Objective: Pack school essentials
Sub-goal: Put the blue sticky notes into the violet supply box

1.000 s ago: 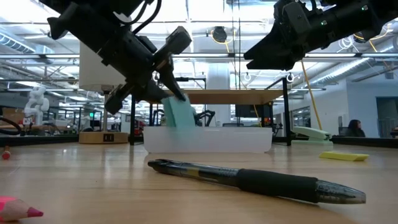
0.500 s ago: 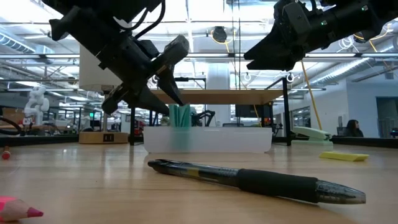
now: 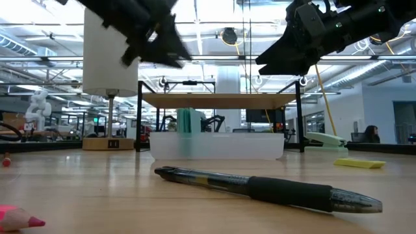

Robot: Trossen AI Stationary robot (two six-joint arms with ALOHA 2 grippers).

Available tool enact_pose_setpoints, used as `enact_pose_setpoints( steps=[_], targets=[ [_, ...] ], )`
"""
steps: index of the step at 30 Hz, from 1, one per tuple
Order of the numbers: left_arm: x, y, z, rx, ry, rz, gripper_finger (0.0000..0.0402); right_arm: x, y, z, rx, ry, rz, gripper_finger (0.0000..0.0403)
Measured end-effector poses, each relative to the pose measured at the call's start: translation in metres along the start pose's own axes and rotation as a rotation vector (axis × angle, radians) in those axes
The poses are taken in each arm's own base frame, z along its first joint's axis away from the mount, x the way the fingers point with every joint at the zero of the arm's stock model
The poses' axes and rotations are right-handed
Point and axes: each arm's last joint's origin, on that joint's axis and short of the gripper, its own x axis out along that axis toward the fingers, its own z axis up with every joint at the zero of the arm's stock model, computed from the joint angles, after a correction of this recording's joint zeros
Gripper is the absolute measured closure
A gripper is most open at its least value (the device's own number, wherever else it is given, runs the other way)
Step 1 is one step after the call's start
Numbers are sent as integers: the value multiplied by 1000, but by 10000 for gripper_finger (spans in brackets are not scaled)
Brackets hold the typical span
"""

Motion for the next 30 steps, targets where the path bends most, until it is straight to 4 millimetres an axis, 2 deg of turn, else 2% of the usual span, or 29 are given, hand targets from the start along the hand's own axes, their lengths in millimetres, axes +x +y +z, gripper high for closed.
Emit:
enact_pose_setpoints(
  steps=[3,5,10,16,23,30],
  targets=[
    [-2,-9,-1,432,4,-162,247,0,0,0,0,0,0,126],
    [-2,-13,-2,642,34,-224,247,0,0,0,0,0,0,126],
    [1,-12,8,1043,213,-222,247,0,0,-1,-12,7,-2,126],
    [16,-19,5,1531,339,-314,247,0,0,-1,-48,9,-2,126],
    [44,-30,3,1830,355,-349,247,0,-1,-6,-80,57,-10,126],
    [56,-28,-9,2091,462,-273,247,0,-2,-9,-92,86,-15,126]
  ],
)
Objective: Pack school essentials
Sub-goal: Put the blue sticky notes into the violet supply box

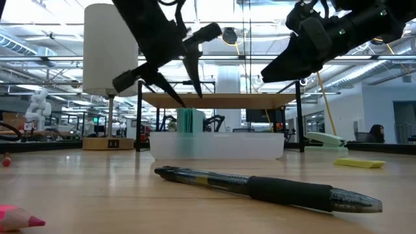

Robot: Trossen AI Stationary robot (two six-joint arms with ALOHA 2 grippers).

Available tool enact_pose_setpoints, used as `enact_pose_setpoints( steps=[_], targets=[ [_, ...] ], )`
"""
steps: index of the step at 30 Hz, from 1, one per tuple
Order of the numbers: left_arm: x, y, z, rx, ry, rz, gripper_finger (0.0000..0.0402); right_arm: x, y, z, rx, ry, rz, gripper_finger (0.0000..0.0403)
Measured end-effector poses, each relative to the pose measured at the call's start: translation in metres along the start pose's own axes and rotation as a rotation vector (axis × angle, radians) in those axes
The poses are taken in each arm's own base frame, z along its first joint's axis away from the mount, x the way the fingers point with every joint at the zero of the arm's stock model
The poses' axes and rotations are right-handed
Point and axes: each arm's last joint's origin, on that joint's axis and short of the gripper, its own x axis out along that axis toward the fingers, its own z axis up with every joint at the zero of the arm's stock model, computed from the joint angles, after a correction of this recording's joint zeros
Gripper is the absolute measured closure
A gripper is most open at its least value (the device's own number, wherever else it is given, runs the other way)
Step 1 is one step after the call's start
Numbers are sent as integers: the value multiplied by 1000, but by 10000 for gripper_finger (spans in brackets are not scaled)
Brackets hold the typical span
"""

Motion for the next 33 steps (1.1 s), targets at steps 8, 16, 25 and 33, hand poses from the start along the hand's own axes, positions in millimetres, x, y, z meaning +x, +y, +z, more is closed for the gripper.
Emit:
enact_pose_setpoints(
  steps=[8,16,25,33],
  targets=[
    [4,-3,0,107,10,-27,247,0,-1,-1,-3,9,-4,126],
    [6,-1,2,202,-13,-12,247,1,-2,-1,-1,10,-7,126],
    [6,-1,5,176,-92,-15,247,1,-2,-1,-1,10,-7,126],
    [15,-7,10,143,-114,-65,252,1,-2,-1,0,10,-7,126]
  ],
)
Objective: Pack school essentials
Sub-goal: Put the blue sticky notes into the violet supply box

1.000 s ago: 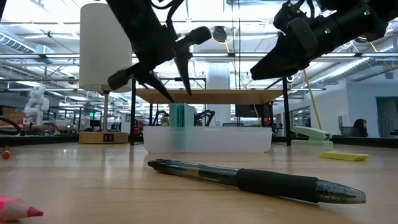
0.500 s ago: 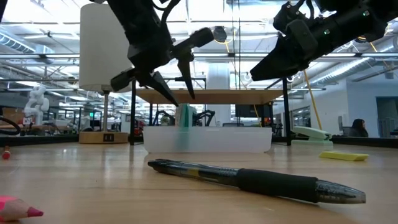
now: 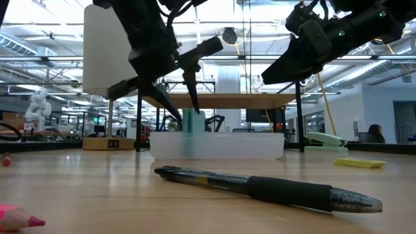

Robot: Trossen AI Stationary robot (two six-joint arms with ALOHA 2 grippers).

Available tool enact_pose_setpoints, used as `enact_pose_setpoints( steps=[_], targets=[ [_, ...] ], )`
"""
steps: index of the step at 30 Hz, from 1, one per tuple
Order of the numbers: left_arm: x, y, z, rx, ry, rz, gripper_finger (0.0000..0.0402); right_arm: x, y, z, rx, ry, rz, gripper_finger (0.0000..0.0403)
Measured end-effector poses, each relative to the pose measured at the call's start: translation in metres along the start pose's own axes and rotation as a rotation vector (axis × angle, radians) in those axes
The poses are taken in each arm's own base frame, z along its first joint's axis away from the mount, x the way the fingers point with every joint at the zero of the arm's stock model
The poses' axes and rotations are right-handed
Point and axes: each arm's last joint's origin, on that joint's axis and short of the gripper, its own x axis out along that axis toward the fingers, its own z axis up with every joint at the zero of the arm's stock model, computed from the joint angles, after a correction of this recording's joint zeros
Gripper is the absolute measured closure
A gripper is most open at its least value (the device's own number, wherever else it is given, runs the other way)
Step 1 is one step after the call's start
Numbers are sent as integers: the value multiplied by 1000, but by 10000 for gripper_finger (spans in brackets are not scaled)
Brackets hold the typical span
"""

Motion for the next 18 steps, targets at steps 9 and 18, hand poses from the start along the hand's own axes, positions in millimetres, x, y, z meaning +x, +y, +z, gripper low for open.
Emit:
enact_pose_setpoints(
  steps=[9,18],
  targets=[
    [7,1,6,-31,75,20,335,0,0,0,-1,1,0,126],
    [1,7,13,-297,163,123,381,0,0,0,3,1,0,126]
  ],
)
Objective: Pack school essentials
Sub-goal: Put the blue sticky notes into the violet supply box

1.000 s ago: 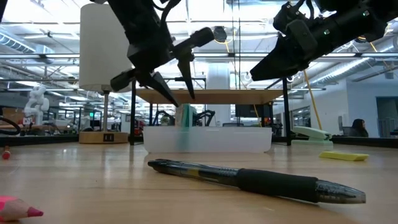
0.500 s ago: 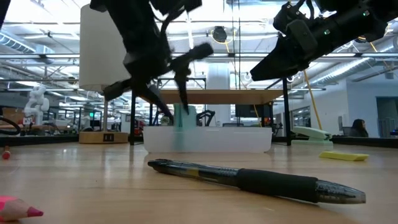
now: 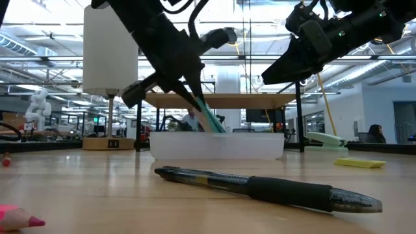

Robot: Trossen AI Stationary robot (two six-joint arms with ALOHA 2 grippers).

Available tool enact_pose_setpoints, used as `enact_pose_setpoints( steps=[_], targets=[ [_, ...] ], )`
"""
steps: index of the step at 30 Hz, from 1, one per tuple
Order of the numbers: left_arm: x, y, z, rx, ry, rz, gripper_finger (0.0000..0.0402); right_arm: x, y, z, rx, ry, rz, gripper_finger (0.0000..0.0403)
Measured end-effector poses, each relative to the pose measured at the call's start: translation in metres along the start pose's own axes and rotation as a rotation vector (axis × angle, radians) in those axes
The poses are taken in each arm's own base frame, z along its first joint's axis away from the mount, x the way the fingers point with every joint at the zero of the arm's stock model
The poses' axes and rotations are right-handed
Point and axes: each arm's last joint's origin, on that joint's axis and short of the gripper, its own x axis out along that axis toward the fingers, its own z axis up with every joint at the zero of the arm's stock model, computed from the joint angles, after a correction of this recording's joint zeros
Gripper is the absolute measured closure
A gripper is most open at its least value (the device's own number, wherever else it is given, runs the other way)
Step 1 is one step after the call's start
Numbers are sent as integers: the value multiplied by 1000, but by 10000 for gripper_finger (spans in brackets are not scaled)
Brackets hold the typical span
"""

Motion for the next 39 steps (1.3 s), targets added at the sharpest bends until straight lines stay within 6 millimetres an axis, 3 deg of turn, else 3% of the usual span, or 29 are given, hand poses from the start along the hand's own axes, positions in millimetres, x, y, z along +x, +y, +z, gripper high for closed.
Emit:
enact_pose_setpoints(
  steps=[4,12,21,27,39],
  targets=[
    [-3,-6,2,-177,21,-27,360,0,0,0,5,0,0,126],
    [-4,-14,-1,-404,52,-99,370,0,0,1,21,-9,1,126],
    [-2,-15,-3,-421,60,-113,307,0,0,1,28,-9,1,126],
    [4,-27,-6,-407,60,-163,258,0,0,1,27,-9,2,126],
    [-6,-28,4,-525,42,-159,206,0,0,1,27,-8,2,126]
  ],
)
